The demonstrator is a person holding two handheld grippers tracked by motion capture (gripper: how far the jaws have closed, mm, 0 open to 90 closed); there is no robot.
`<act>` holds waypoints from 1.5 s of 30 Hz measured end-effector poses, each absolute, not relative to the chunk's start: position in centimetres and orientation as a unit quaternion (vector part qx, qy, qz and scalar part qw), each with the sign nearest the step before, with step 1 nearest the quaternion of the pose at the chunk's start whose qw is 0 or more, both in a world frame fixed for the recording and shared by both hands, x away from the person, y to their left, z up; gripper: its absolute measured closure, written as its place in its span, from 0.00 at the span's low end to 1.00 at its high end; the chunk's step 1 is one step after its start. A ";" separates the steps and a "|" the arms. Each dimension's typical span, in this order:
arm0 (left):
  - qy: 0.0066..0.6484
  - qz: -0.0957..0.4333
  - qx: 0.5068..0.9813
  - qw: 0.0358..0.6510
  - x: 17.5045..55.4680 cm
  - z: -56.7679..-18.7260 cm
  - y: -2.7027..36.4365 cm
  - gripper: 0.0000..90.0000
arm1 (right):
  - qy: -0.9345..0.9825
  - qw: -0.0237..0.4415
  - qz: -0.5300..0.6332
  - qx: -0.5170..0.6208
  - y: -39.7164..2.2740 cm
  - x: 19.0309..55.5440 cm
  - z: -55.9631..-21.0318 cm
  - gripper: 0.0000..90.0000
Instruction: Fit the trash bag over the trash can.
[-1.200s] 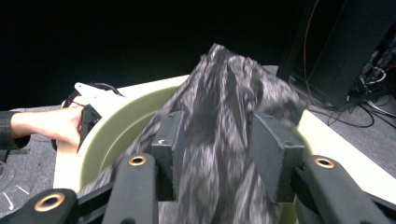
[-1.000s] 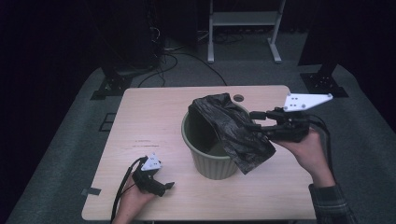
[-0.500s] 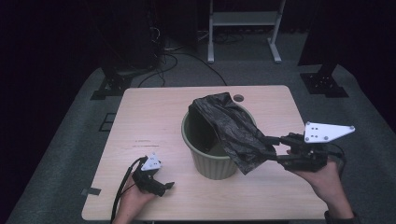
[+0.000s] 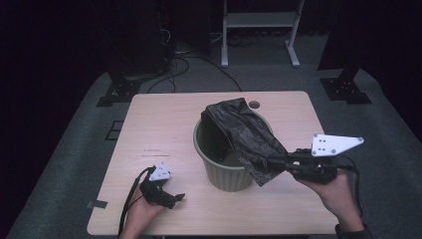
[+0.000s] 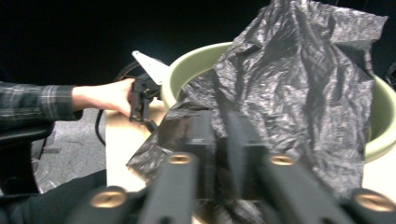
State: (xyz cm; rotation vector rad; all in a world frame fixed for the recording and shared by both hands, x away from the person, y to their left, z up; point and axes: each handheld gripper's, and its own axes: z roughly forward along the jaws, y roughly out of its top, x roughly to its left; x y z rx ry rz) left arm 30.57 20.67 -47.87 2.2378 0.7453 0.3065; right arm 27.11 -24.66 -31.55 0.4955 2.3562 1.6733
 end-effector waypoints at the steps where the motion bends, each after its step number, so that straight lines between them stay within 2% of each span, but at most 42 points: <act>1: 0.292 0.119 0.870 0.379 30.5 -47.6 20.8 0.00 | 0.799 0.106 0.567 0.171 -24.6 27.3 -31.5 0.98; 5: 0.290 0.118 0.862 0.400 30.3 -46.0 21.0 0.00 | 0.791 0.106 0.576 0.178 -24.4 28.2 -31.1 1.00; 11: 0.265 0.115 0.838 0.462 30.0 -41.7 21.2 0.03 | 0.779 0.106 0.591 0.184 -24.5 28.8 -30.4 1.00; 16: 0.233 0.121 0.819 0.510 30.7 -36.5 21.0 0.12 | 0.779 0.108 0.590 0.182 -24.7 28.7 -30.1 1.00; 21: 0.214 0.125 0.819 0.517 31.7 -33.5 20.0 0.17 | 0.778 0.108 0.591 0.182 -24.9 28.7 -30.2 1.00; 23: 0.204 0.120 0.818 0.524 32.4 -32.3 19.7 0.24 | 0.778 0.109 0.591 0.183 -25.0 28.7 -30.2 1.00; 26: 0.200 0.127 0.814 0.529 33.7 -30.5 19.0 0.29 | 0.779 0.108 0.590 0.183 -25.0 28.7 -30.2 1.00; 33: 0.178 0.131 0.812 0.540 37.0 -26.7 16.3 0.30 | 0.779 0.104 0.590 0.183 -25.1 28.8 -30.5 1.00; 34: 0.169 0.125 0.810 0.547 37.7 -25.9 15.5 0.33 | 0.780 0.105 0.590 0.182 -25.0 28.9 -30.5 1.00; 45: 0.161 0.106 0.826 0.529 42.2 -25.0 11.2 0.41 | 0.782 0.102 0.587 0.184 -25.1 29.0 -31.0 1.00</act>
